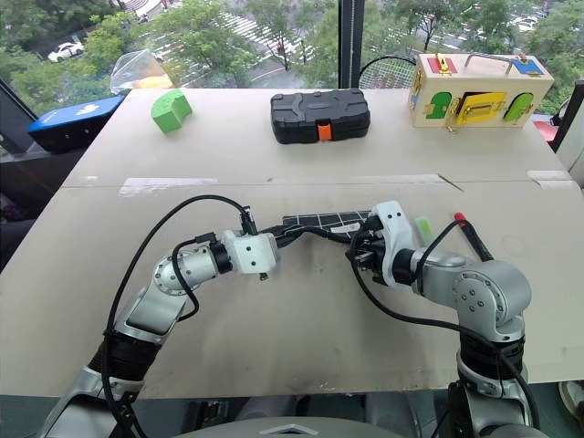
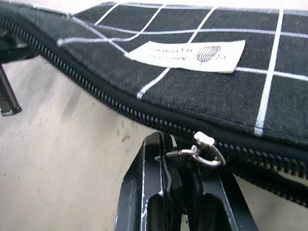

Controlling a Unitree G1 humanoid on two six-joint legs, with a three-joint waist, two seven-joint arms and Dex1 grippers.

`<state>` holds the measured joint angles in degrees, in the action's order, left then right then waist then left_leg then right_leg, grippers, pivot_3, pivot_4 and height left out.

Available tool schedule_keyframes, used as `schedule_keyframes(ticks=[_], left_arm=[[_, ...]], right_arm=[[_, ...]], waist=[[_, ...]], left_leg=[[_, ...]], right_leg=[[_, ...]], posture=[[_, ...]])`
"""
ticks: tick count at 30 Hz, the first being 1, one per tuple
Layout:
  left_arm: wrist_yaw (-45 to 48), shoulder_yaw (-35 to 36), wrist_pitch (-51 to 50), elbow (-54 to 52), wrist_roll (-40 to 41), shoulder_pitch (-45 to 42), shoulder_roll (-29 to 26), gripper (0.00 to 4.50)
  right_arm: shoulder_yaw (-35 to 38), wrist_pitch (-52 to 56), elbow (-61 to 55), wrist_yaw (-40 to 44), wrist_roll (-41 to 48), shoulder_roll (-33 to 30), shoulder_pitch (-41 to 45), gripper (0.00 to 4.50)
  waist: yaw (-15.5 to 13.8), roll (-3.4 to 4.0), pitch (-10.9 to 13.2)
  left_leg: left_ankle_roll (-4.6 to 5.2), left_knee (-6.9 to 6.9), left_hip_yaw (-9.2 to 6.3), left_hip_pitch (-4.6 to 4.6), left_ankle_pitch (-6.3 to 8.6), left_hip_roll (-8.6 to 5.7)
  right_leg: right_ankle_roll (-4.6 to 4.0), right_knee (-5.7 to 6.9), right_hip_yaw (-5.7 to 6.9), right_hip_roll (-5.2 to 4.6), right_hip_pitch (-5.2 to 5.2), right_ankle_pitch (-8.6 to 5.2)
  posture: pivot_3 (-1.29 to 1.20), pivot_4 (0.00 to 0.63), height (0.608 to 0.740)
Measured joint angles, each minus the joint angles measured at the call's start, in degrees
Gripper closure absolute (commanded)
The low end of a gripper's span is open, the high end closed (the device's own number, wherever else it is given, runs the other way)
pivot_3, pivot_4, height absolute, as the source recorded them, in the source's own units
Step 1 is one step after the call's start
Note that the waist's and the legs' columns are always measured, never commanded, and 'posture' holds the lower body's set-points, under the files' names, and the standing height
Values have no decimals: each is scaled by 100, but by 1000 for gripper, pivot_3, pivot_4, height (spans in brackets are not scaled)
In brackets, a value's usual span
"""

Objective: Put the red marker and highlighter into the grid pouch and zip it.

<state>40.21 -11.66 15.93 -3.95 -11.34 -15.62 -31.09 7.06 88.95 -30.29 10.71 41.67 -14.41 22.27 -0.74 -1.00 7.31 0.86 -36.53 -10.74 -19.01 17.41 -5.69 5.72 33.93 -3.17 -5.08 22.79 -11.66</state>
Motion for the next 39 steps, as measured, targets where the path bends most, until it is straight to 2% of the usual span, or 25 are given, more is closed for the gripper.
schedule_keyframes(ticks=[9,22,28,39], left_arm=[[-3,-86,-17,-1,-87,3,37,4500],[25,-193,-20,-4,-83,-101,30,4500],[263,-122,298,-131,206,126,-368,4500],[449,-13,353,-231,451,273,-568,4500]], right_arm=[[-177,104,307,125,6,473,561,4434],[-621,287,1099,588,36,700,1181,4434],[-600,194,1451,820,28,614,1326,4434],[-945,32,1773,1313,46,396,1516,4434]], waist=[[4,2,0],[22,2,0],[45,3,0],[89,3,0]], left_leg=[[-1,4,1,0,0,-1],[-1,9,12,-3,0,-1],[-2,11,16,-4,0,1],[-2,12,17,-7,1,1]], right_leg=[[-1,2,0,1,9,0],[-3,7,1,-2,24,2],[-4,9,2,-3,30,2],[-6,8,8,-4,33,4]], posture=[[0,150,740],[0,150,740],[0,150,740],[0,150,740]])
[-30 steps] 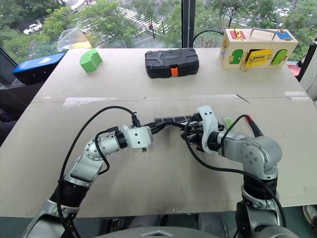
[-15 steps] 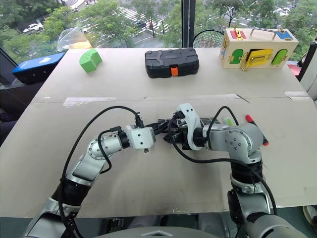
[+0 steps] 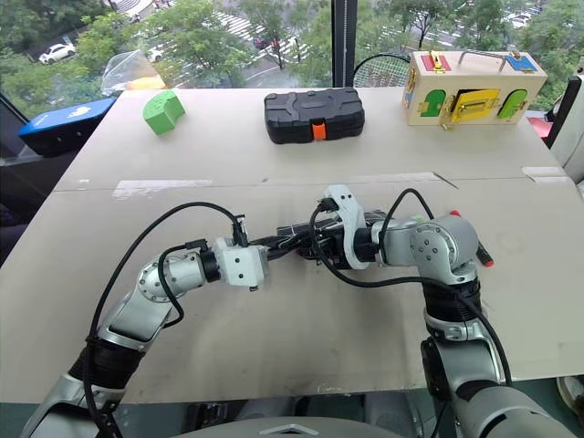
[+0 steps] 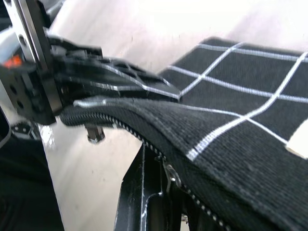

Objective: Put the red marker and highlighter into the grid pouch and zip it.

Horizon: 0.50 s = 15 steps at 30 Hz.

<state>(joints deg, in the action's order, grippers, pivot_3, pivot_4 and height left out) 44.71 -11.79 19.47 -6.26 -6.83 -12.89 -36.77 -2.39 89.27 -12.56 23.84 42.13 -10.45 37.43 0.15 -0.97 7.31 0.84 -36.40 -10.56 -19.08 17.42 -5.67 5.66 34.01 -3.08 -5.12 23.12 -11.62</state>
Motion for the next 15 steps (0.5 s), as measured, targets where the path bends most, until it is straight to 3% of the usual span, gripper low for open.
schedule_keyframes(ticks=[7,15], left_arm=[[62,-12,-168,1,24,-108,128,4500],[100,25,-226,-5,107,-93,144,4500]], right_arm=[[-392,-126,100,176,-36,198,131,4434],[-346,-293,320,227,-126,148,195,4434]], waist=[[60,-1,-1],[58,-2,-1]], left_leg=[[0,0,-2,0,0,0],[-1,0,-3,-3,1,0]], right_leg=[[0,2,2,0,1,0],[-1,0,5,0,3,0]], posture=[[0,150,740],[0,150,740]])
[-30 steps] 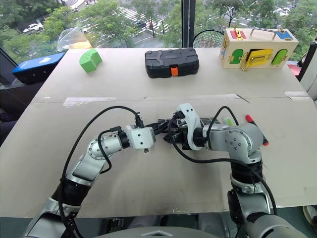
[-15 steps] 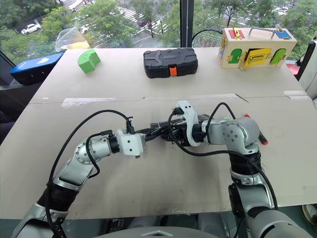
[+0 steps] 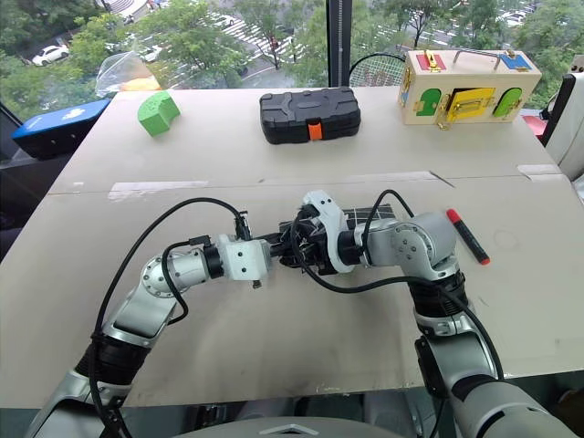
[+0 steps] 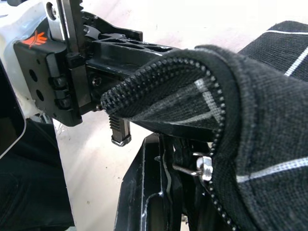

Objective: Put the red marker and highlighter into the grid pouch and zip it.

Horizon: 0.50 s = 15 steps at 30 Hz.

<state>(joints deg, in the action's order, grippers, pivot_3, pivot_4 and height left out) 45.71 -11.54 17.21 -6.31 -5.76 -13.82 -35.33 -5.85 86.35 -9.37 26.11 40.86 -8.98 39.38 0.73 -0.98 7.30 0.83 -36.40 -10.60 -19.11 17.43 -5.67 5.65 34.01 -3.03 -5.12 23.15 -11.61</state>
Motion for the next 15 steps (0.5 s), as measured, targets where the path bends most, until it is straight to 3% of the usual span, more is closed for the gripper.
schedule_keyframes(ticks=[9,15], left_arm=[[284,50,314,10,257,123,-178,4500],[443,-32,330,84,248,-64,-171,4500]], right_arm=[[382,57,62,213,74,-445,0,4434],[-156,97,-55,268,101,-224,7,4434]], waist=[[0,0,0],[4,0,0]], left_leg=[[0,0,1,-3,0,1],[0,0,0,-4,0,3]], right_leg=[[-1,-1,2,-2,1,0],[-1,-1,3,-2,3,0]], posture=[[0,150,740],[0,150,740]])
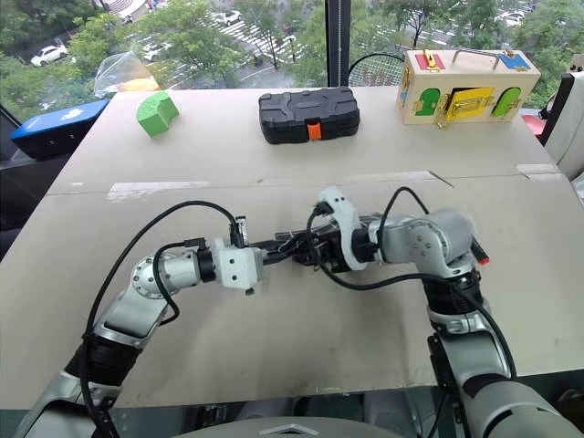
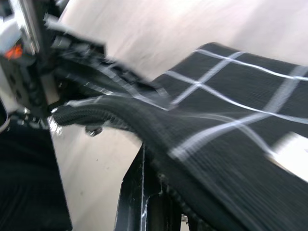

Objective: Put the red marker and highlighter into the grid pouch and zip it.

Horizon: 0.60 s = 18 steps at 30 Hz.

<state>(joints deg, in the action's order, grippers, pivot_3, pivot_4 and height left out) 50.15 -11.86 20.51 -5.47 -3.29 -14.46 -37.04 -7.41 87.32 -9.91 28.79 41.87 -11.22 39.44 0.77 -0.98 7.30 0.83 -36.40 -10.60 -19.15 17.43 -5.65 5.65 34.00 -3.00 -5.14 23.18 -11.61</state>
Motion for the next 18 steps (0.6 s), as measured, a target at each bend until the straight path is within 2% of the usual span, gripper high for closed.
schedule_keyframes(ticks=[4,5,6,10,13,14,16,18], left_arm=[[-23,13,-122,0,36,-34,116,4500],[-42,34,-171,-1,72,-25,150,4500],[-79,69,-329,-13,171,16,210,4500],[-167,106,-693,-70,409,177,386,4500],[-241,179,-930,-75,573,168,487,4500],[-256,244,-1008,-69,606,174,492,4500],[-259,257,-1025,-64,645,145,495,4500],[-247,259,-1005,-54,668,129,494,4500]], right_arm=[[-138,-153,-109,40,-35,-82,-21,4434],[-137,-268,-172,46,-62,-138,-57,3820],[-87,-481,-349,46,-121,-275,-165,3612],[399,-662,-1114,205,58,-882,-638,1625],[803,-750,-2203,351,397,-1414,-1142,1625],[1073,-764,-2614,351,560,-1572,-1347,1879],[1399,-767,-2932,217,695,-1563,-1490,2678],[1714,-758,-3121,-81,781,-1423,-1642,3647]], waist=[[-20,0,0],[-28,-1,-1],[-30,-4,-3],[-28,-12,-8],[-42,-13,-9],[-53,-18,-12],[-35,-21,-15],[-41,-22,-15]], left_leg=[[0,-3,-2,-8,0,-2],[0,-4,-5,-13,0,-3],[0,-6,-7,-20,0,-3],[-1,-19,-18,-61,-1,-4],[-1,-19,-22,-63,-1,-3],[-1,-20,-22,-63,-1,-4],[-1,-24,-14,-60,-1,-3],[0,-24,-14,-60,-1,-3]], right_leg=[[0,-1,2,-2,3,0],[0,-2,5,-3,6,0],[1,-2,7,-4,11,0],[-2,-2,23,-6,42,3],[-2,-4,29,-9,40,3],[-2,-4,30,-9,39,3],[-6,0,27,-9,37,7],[-7,1,27,-8,37,13]], posture=[[0,150,740],[0,150,740],[0,150,740],[0,150,740],[0,150,740],[0,150,740],[0,150,740],[0,150,740]])
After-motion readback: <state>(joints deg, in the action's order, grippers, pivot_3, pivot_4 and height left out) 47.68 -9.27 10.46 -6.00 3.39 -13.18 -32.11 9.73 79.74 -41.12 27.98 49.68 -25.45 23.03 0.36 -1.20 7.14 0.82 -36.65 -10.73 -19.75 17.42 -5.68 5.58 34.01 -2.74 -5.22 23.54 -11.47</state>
